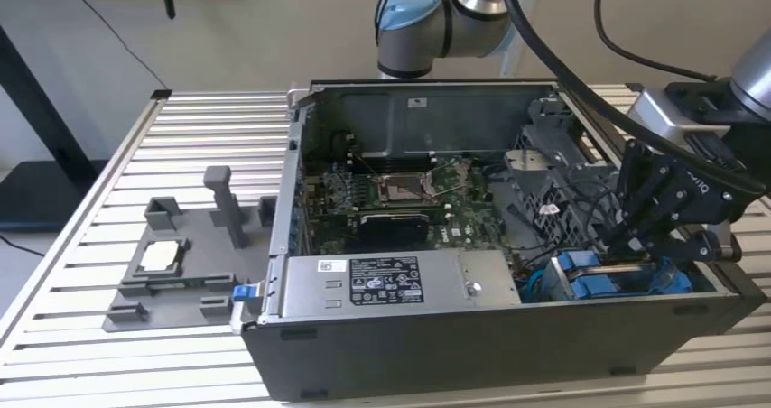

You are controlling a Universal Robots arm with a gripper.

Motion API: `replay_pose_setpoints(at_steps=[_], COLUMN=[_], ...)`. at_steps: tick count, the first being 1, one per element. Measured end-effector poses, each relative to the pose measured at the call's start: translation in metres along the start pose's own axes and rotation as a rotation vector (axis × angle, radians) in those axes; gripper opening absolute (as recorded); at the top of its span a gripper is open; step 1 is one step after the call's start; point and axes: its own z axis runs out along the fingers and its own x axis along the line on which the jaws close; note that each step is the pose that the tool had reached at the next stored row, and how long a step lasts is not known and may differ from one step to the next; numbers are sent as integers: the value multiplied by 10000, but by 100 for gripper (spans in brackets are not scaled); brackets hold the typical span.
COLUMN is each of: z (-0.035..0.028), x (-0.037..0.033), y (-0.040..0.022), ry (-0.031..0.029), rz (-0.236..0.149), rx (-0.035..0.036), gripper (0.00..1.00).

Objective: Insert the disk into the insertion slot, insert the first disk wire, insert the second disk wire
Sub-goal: 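Insert the second disk wire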

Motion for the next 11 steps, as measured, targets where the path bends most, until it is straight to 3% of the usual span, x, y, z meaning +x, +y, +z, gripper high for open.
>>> replay_pose_setpoints(at_steps=[11], z=[10], x=[-16], y=[-1], ry=[-10], rz=[56], rx=[7], gripper=[16])
